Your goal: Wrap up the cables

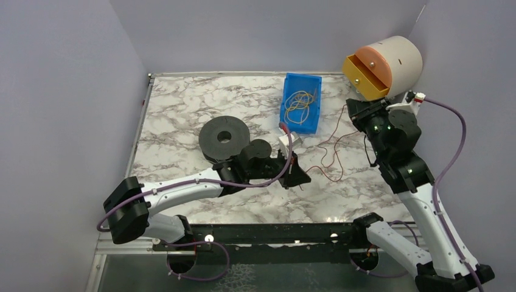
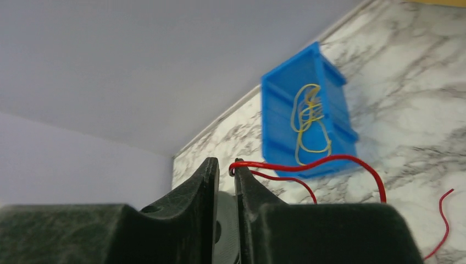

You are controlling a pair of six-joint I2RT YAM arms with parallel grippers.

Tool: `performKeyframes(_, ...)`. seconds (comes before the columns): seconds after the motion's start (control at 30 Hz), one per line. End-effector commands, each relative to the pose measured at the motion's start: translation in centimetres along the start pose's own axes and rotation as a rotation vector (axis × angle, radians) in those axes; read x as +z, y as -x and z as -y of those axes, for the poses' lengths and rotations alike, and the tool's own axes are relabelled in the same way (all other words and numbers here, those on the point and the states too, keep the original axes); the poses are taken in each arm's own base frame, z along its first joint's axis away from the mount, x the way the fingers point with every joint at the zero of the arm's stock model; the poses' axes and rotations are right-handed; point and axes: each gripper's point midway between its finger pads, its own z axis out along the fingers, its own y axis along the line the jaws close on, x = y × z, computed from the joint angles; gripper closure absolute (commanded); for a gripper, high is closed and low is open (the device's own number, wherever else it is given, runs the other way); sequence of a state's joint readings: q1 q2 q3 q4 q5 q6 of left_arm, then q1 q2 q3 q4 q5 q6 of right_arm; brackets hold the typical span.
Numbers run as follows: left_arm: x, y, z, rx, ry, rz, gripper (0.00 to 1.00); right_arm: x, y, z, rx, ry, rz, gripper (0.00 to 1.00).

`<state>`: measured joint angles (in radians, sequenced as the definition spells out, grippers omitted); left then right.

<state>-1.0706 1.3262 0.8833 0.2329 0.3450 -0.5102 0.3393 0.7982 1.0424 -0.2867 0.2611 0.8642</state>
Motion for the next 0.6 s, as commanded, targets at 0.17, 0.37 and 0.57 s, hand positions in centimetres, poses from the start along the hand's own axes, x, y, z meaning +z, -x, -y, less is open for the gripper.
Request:
performKeyframes(0.17,-1.4,2.4,2.9,0.099,-0.057,0.021,1.00,1.5,0.8,6.2,-0.065,-0.347,0.085,0.45)
performKeyframes(0.37,-2.1,4.3,3.1,0.123,-0.011,0.056,1.00,1.6,-0.3,4.7,-0.113,-0.249,0.014,0.25)
performKeyframes(0.57,-3.2,5.7,2.4,0.153,0.077,0.081,1.00,0.5,-1.8,1.5,-0.248,-0.022,-0.094,0.25)
